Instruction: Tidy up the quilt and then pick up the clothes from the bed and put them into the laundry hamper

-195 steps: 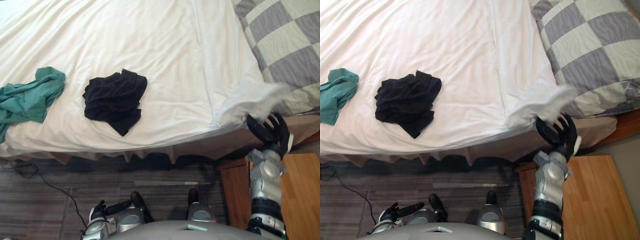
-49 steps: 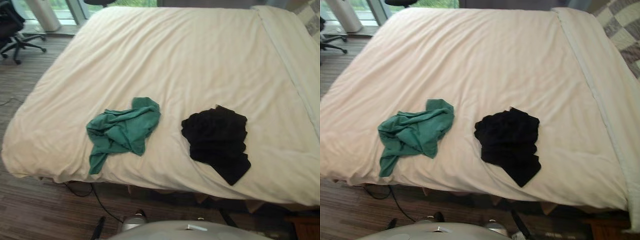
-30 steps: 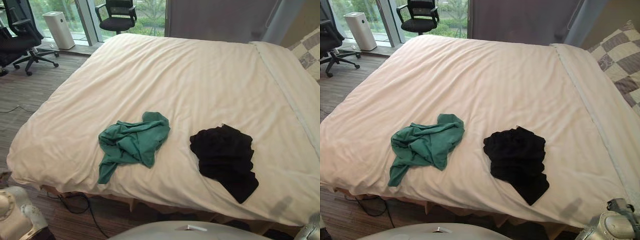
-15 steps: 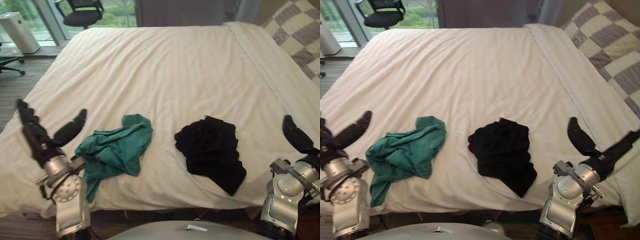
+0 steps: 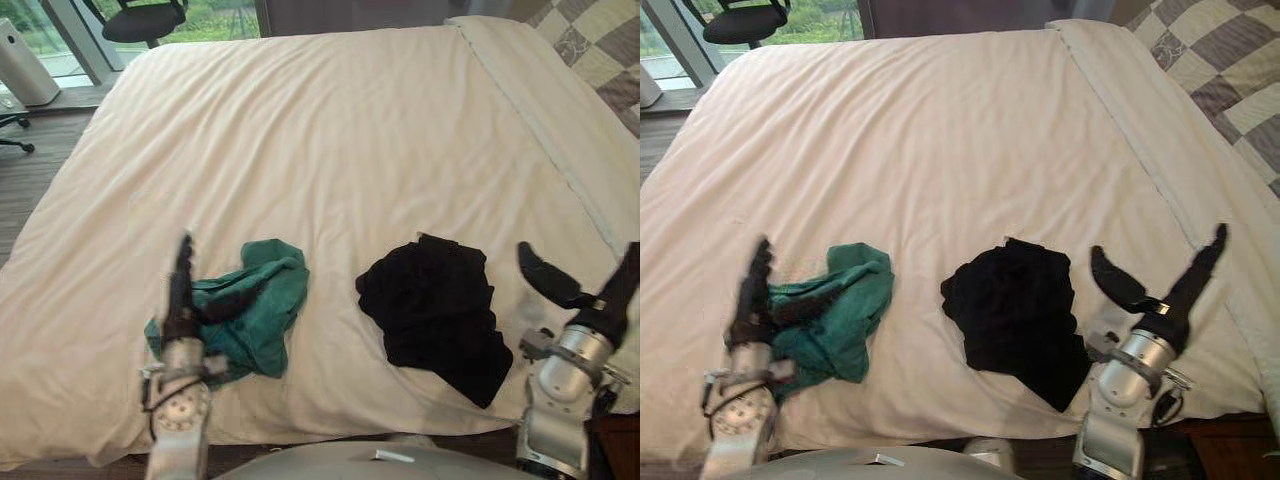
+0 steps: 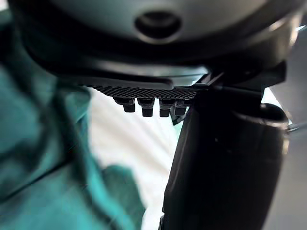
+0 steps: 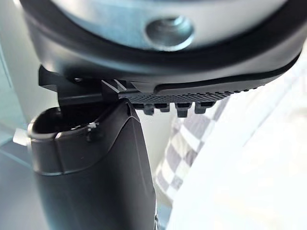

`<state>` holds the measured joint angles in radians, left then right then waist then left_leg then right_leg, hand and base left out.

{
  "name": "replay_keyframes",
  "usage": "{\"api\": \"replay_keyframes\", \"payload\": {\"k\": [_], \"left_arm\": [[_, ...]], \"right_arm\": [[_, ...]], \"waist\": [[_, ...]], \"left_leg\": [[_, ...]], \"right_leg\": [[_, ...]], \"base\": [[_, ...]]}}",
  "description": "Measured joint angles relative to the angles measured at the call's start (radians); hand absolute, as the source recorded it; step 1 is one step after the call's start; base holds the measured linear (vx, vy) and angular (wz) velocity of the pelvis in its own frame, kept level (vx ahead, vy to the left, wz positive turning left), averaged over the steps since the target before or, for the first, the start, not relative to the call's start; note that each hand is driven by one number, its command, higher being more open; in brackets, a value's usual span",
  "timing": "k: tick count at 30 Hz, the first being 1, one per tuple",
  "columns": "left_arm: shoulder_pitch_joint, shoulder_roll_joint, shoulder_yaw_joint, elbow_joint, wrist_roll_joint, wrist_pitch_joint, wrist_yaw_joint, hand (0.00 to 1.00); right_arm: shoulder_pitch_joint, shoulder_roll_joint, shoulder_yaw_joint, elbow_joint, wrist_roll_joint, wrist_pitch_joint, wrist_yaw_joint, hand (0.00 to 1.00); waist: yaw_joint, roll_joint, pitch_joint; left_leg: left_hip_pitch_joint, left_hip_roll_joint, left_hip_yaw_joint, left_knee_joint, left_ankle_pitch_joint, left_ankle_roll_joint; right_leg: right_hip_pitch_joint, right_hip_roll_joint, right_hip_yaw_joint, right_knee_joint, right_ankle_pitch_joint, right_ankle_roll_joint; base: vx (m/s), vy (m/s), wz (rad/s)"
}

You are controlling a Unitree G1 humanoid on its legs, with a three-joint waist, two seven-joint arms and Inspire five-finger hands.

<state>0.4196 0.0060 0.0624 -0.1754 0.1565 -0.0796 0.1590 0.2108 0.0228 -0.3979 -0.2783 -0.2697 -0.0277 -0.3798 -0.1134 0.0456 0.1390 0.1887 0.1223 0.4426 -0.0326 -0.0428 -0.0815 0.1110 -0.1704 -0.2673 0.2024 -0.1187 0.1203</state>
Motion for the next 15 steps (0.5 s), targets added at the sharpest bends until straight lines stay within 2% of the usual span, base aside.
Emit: {"api": "replay_keyframes", "payload": {"k": [2,4,5,7,8,9,11,12,15], "left_arm": [[0.041,-0.029,-0.009,0.017,0.013,0.019,-0.048,1.0],[0.053,-0.037,-0.001,0.017,0.013,0.019,-0.059,1.0],[0.061,-0.046,0.01,0.017,0.013,0.02,-0.065,1.0],[0.062,-0.072,0.022,0.021,0.013,0.021,-0.074,1.0],[0.064,-0.076,0.028,0.029,0.013,0.021,-0.077,1.0],[0.067,-0.068,0.038,0.031,0.013,0.02,-0.078,1.0],[0.056,-0.077,0.035,0.077,0.013,0.024,-0.09,1.0],[0.065,-0.094,0.021,0.097,0.013,0.028,-0.104,0.0],[0.082,-0.099,0.02,0.101,0.025,0.03,-0.106,0.0]], "right_arm": [[0.03,0.032,0.029,-0.019,0.0,0.0,0.008,1.0],[0.051,0.033,0.04,-0.027,0.0,0.001,0.011,1.0],[0.068,0.032,0.049,-0.032,0.0,0.002,0.017,1.0],[0.09,0.032,0.065,-0.042,0.0,0.002,0.026,1.0],[0.107,0.033,0.084,-0.047,0.0,0.003,0.028,1.0],[0.124,0.035,0.117,-0.066,0.0,0.003,0.032,1.0],[0.137,0.032,0.123,-0.087,0.0,0.003,0.044,1.0],[0.147,0.03,0.127,-0.087,0.001,0.011,0.046,1.0],[0.15,0.03,0.137,-0.087,0.001,0.021,0.047,1.0]], "waist": [[0.004,-0.022,0.012],[0.007,-0.021,0.012],[0.009,-0.017,0.014],[0.011,0.006,0.028],[0.015,0.005,0.021],[0.031,-0.018,0.014],[0.025,0.0,0.016],[0.028,0.005,0.016],[0.032,0.011,0.014]], "left_leg": [[0.001,0.0,0.028,0.016,-0.009,0.012],[-0.001,0.001,0.037,0.021,-0.011,0.015],[0.004,0.005,0.048,0.033,-0.013,0.019],[0.04,0.025,0.06,0.039,-0.013,0.019],[0.044,0.024,0.072,0.045,-0.014,0.018],[0.036,0.014,0.094,0.069,-0.032,0.001],[0.024,0.034,0.104,0.1,-0.065,-0.016],[0.029,0.039,0.122,0.108,-0.065,-0.016],[0.028,0.04,0.154,0.124,-0.065,-0.017]], "right_leg": [[0.0,-0.006,-0.001,0.008,-0.017,0.003],[0.001,-0.006,-0.001,0.01,-0.019,0.003],[0.001,-0.008,-0.002,0.033,-0.022,0.005],[-0.059,-0.02,-0.007,0.188,-0.059,0.001],[-0.057,-0.024,-0.007,0.138,-0.07,-0.009],[-0.054,-0.046,-0.008,0.063,-0.055,0.004],[-0.028,-0.034,-0.036,0.024,-0.072,0.016],[-0.019,-0.031,-0.037,0.022,-0.072,0.016],[-0.02,-0.033,-0.03,0.02,-0.071,0.016]], "base": [[0.06,-0.094,-0.11],[0.05,-0.078,-0.03],[0.07,-0.091,-0.03],[0.07,-0.098,-0.09],[0.04,-0.098,-0.31],[0.03,-0.116,-0.2],[0.03,-0.137,0.02],[0.02,-0.096,0.01],[-0.01,-0.023,-0.1]]}}
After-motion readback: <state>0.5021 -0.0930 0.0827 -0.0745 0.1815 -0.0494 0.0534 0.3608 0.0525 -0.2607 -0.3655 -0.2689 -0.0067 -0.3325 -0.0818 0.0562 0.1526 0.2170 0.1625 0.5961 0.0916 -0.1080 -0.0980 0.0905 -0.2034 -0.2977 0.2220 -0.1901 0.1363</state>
